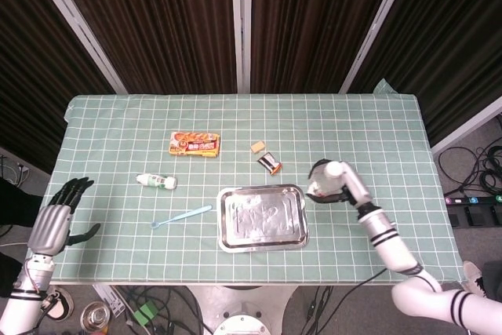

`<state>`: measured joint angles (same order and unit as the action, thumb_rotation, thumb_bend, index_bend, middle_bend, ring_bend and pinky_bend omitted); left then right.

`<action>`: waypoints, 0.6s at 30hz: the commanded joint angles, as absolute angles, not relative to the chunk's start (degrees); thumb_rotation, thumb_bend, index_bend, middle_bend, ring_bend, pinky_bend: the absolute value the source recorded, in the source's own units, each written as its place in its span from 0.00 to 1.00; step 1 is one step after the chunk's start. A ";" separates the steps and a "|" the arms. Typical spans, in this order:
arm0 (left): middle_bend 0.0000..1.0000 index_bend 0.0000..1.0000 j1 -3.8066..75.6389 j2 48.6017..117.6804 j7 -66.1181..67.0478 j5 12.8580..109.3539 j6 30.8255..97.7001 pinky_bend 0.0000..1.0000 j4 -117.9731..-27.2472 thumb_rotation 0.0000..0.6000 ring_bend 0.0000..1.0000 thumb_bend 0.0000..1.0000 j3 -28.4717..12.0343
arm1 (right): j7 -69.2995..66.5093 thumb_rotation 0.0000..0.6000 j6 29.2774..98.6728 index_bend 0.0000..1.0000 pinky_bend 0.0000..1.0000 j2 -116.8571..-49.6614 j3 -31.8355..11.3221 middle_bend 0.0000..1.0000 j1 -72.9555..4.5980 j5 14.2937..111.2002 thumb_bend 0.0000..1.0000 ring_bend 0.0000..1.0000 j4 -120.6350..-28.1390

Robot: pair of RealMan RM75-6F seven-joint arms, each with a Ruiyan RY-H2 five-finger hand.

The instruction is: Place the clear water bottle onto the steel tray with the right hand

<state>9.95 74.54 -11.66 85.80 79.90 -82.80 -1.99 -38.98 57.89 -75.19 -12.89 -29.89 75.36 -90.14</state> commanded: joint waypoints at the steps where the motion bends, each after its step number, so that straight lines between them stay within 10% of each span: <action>1: 0.18 0.16 9.92 74.58 -11.52 85.94 80.20 0.19 -82.90 1.00 0.09 0.25 -2.03 | -43.43 1.00 62.27 0.66 0.43 -67.49 -11.92 0.54 -24.86 77.08 0.15 0.35 -91.14; 18: 0.18 0.16 9.14 74.49 -9.57 85.27 80.85 0.19 -83.73 1.00 0.09 0.25 -1.91 | -39.06 1.00 51.29 0.66 0.43 -84.22 -13.40 0.54 -35.77 74.73 0.15 0.36 -87.17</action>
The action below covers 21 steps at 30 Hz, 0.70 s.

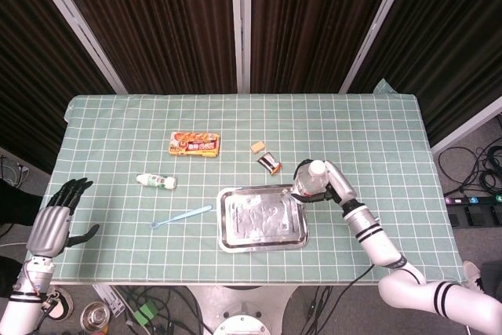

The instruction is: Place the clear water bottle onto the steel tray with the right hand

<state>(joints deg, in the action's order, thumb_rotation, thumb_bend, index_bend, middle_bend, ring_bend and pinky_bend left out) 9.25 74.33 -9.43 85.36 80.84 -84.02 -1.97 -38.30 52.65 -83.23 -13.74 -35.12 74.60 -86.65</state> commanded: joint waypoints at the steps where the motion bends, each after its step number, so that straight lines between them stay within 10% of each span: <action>1: 0.18 0.16 9.08 74.60 -9.63 85.22 80.83 0.19 -83.53 1.00 0.09 0.25 -1.87 | -39.32 1.00 50.98 0.66 0.43 -84.63 -13.22 0.54 -35.98 75.02 0.14 0.36 -87.47; 21: 0.18 0.16 7.96 74.32 -12.10 84.93 81.83 0.19 -80.88 1.00 0.09 0.25 -1.94 | -39.97 1.00 46.16 0.65 0.41 -97.19 -8.90 0.52 -40.47 79.26 0.11 0.35 -76.83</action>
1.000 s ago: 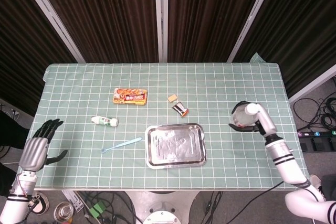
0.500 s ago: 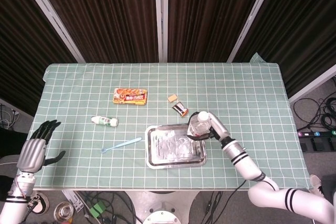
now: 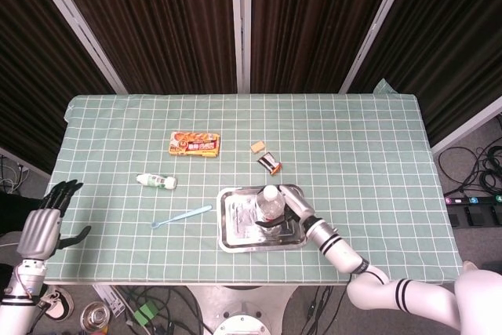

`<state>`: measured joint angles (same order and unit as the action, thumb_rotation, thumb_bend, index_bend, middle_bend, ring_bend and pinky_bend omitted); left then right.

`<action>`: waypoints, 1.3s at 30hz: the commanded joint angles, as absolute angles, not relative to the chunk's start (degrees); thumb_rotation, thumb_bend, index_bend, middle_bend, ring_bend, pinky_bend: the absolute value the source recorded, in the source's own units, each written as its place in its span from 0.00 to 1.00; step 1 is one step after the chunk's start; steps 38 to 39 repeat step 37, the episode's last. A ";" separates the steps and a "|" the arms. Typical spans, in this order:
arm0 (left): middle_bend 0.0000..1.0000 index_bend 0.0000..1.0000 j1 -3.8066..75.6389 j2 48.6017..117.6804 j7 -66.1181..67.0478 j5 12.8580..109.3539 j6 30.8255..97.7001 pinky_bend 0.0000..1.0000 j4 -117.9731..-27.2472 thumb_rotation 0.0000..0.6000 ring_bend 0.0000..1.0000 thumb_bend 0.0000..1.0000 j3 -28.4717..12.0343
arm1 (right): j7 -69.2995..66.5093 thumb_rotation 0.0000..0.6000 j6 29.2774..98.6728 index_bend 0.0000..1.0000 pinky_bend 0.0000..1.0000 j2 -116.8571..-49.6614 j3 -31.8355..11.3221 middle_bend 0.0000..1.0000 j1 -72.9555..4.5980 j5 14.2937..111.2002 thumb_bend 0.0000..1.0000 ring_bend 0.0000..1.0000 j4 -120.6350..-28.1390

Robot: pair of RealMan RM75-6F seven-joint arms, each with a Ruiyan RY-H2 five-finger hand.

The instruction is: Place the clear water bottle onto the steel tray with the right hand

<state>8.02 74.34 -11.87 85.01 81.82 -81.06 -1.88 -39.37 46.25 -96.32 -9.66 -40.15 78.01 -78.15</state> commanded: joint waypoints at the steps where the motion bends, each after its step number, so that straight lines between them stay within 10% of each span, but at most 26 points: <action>1: 0.18 0.16 7.97 74.35 -12.17 84.93 81.79 0.19 -80.79 1.00 0.09 0.25 -1.95 | -40.15 1.00 46.33 0.64 0.41 -97.31 -8.73 0.51 -40.53 79.74 0.10 0.35 -76.54; 10: 0.18 0.16 8.19 74.34 -12.97 85.62 82.08 0.19 -80.76 1.00 0.09 0.25 -2.15 | -44.08 1.00 46.44 0.00 0.00 -93.37 -6.15 0.06 -41.96 85.78 0.00 0.00 -77.65; 17: 0.18 0.16 8.16 74.28 -12.11 85.70 82.14 0.19 -81.51 1.00 0.09 0.25 -2.12 | -36.25 1.00 42.97 0.00 0.00 -80.20 -3.70 0.00 -42.48 85.86 0.00 0.00 -86.18; 23: 0.18 0.16 8.02 73.82 -11.27 85.05 81.91 0.19 -82.17 1.00 0.09 0.25 -2.26 | -3.34 1.00 45.92 0.00 0.00 -59.72 2.01 0.00 -37.00 75.42 0.00 0.00 -97.87; 30: 0.18 0.16 7.81 73.28 -10.70 84.61 82.12 0.19 -82.30 1.00 0.09 0.25 -2.55 | 14.05 1.00 74.23 0.00 0.00 -65.88 2.70 0.00 -22.97 72.64 0.00 0.00 -93.00; 39: 0.18 0.16 7.70 72.99 -10.85 84.81 82.45 0.19 -82.31 1.00 0.09 0.25 -2.64 | 8.49 1.00 77.78 0.00 0.00 -71.18 2.36 0.01 -19.70 77.56 0.00 0.00 -83.63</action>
